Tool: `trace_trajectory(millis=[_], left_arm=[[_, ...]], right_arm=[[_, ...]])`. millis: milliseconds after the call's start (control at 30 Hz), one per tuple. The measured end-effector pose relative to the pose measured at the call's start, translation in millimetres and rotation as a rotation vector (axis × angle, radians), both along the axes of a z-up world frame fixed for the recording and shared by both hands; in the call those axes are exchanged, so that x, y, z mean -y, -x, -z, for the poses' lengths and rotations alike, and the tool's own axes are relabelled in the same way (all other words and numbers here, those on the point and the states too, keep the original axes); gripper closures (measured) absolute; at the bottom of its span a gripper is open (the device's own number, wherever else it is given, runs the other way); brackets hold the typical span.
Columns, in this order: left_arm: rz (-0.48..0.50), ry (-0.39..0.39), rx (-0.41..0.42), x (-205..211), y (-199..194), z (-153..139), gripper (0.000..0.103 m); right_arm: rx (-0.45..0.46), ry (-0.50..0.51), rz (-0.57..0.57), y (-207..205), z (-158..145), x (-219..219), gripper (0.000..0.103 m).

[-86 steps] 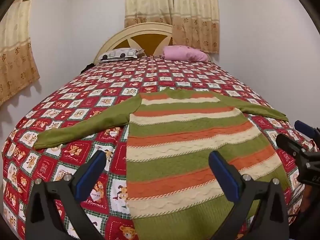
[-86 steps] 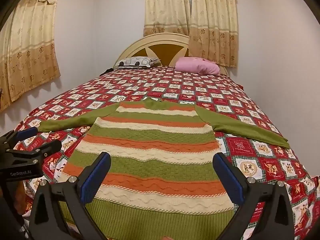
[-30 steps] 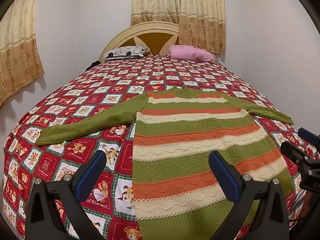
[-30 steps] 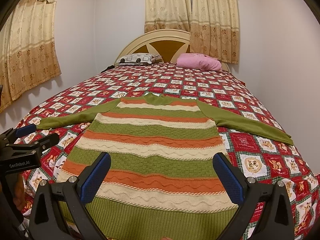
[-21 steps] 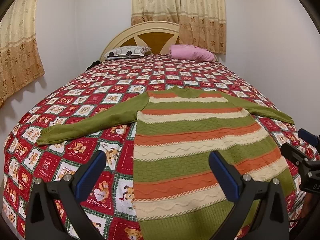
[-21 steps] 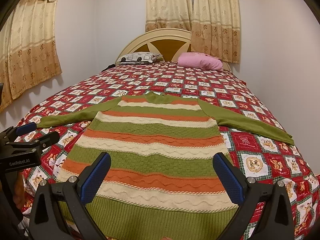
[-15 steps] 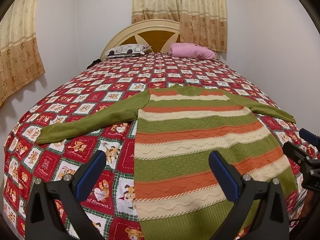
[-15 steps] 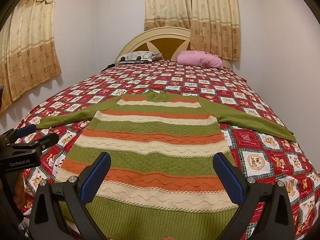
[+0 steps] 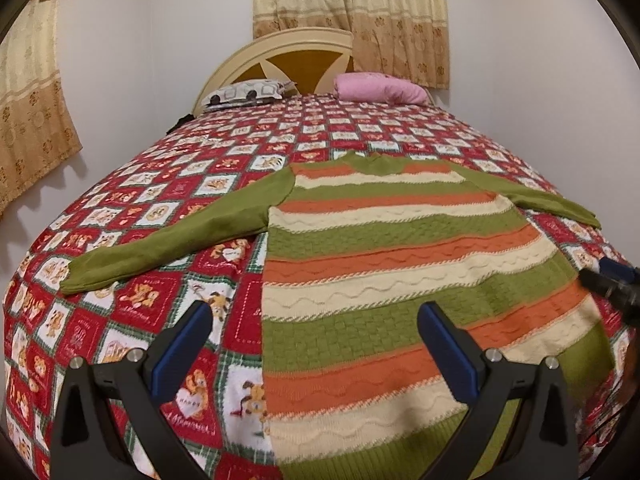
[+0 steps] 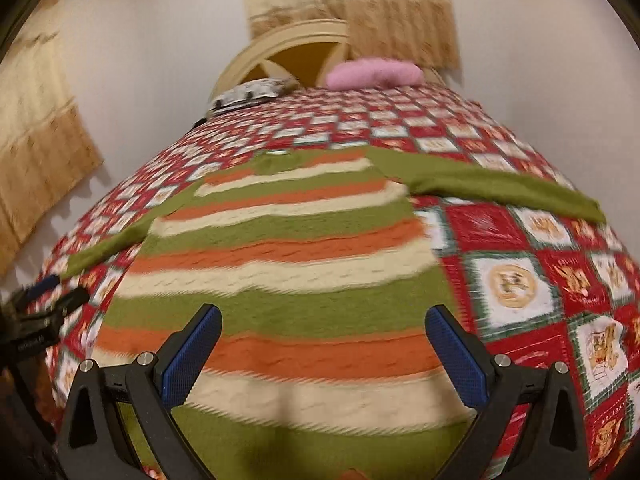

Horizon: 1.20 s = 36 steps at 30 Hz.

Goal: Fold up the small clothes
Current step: 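Grasp the sweater's sleeve cuff with the right gripper and lift it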

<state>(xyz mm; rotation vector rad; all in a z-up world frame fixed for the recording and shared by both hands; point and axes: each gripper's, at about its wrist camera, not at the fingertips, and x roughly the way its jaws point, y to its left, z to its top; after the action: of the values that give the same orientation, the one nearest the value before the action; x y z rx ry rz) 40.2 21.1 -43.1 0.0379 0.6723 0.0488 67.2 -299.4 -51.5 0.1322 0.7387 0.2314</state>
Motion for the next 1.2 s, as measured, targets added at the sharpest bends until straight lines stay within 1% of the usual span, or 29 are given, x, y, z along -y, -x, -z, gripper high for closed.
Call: trace_trajectory(millis=[67,167,233,300,367,433,500,567,600,633,667,767,833,900,967,1000,1067,1100,1167,1200], left_arm=[[0.008,-0.027,-0.004,3,-12,2,0.0],[0.015,-0.035,0.003,4,-29,3,0.0],[0.016,-0.04,0.005,5,-39,4,0.0],[0.02,-0.044,0.001,7,-51,6,0.0],[0.028,-0.045,-0.006,9,-60,8,0.0],[0.032,-0.052,-0.011,12,-69,11,0.0],[0.027,-0.058,-0.025,14,-80,17,0.0],[0.024,-0.054,-0.046,14,-90,22,0.0],[0.021,-0.053,-0.053,14,-94,24,0.0],[0.014,-0.056,-0.064,15,-98,27,0.0],[0.013,-0.053,-0.07,15,-101,28,0.0],[0.01,-0.048,-0.083,18,-109,31,0.0],[0.009,-0.056,-0.096,20,-114,33,0.0],[0.006,-0.056,-0.098,20,-115,34,0.0],[0.003,-0.053,-0.106,20,-116,35,0.0],[0.0,-0.055,-0.107,20,-117,36,0.0],[-0.004,-0.056,-0.114,20,-119,37,0.0],[-0.007,-0.057,-0.116,20,-119,37,0.0],[-0.008,-0.057,-0.119,20,-120,36,0.0],[-0.006,-0.057,-0.119,20,-120,36,0.0]], right_arm=[[-0.019,-0.002,0.055,-16,0,30,0.001],[-0.042,0.015,0.148,-39,0,74,0.001],[-0.077,-0.015,0.223,-57,4,112,0.001],[-0.115,-0.066,0.298,-76,11,152,0.002],[-0.143,-0.084,0.377,-90,17,184,0.005],[-0.166,-0.119,0.451,-106,24,220,0.014],[-0.187,-0.14,0.521,-119,31,248,0.017],[-0.204,-0.189,0.575,-128,39,276,0.017],[-0.211,-0.204,0.602,-132,42,288,0.02],[-0.216,-0.214,0.629,-134,44,298,0.026],[-0.218,-0.224,0.649,-137,46,307,0.027],[-0.226,-0.261,0.71,-147,52,337,0.029],[-0.231,-0.309,0.74,-154,56,355,0.03],[-0.243,-0.358,0.749,-162,60,369,0.03],[-0.246,-0.385,0.744,-168,62,373,0.032],[-0.248,-0.386,0.739,-173,63,374,0.039],[-0.254,-0.396,0.723,-181,65,375,0.071],[-0.249,-0.416,0.712,-182,65,374,0.095],[-0.221,-0.428,0.705,-183,61,374,0.095],[-0.19,-0.408,0.699,-183,53,370,0.095]])
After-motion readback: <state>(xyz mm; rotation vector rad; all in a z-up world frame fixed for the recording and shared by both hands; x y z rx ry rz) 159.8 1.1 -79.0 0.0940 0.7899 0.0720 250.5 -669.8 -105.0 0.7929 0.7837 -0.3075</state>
